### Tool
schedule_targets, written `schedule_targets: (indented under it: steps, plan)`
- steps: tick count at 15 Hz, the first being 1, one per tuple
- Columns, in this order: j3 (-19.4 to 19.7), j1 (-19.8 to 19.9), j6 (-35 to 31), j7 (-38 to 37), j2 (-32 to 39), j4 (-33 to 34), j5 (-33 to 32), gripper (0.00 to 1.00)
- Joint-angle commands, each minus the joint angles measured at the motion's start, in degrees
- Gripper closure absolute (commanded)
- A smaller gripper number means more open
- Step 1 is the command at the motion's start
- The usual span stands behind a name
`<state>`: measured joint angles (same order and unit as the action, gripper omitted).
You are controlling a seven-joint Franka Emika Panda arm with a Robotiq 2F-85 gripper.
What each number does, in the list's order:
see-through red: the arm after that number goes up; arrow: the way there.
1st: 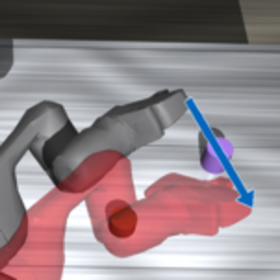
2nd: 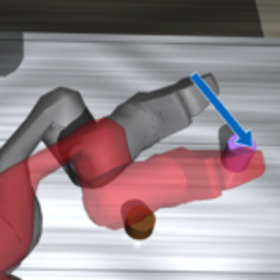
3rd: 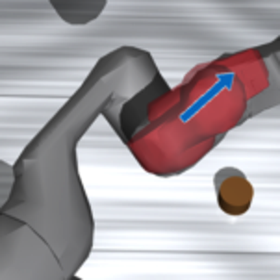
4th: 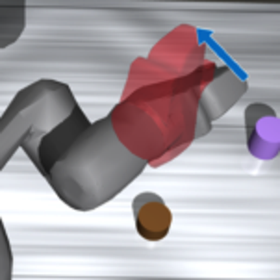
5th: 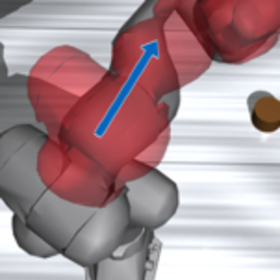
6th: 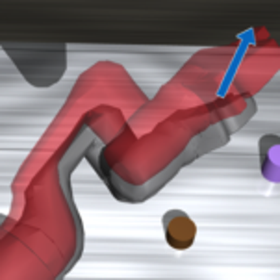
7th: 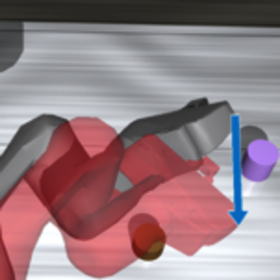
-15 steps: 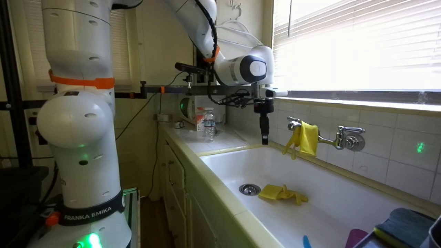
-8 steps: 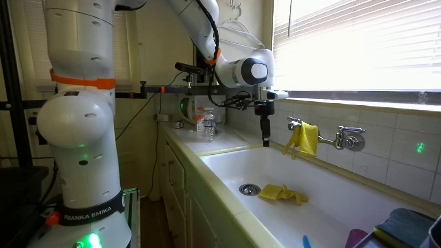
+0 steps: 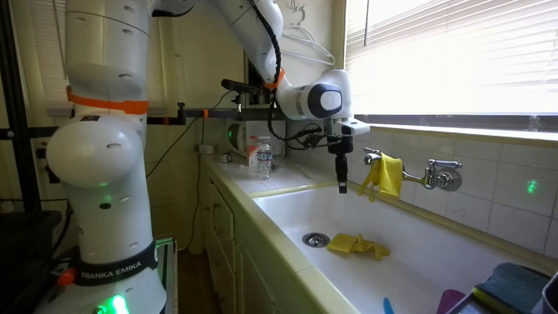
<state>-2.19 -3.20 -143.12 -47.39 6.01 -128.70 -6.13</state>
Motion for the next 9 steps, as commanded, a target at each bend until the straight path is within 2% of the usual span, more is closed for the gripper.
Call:
schedule_targets:
  steps: [1,5,9]
  plan:
    - [0.10,-0.82,-7.88,1.65,3.35,-1.19,2.48,0.00]
    - [0.41,-2.53,-11.76,2.50,8.39,0.42,2.11,0.00]
    - [1.87,-5.19,-11.68,2.67,14.69,5.42,-0.18,0.00]
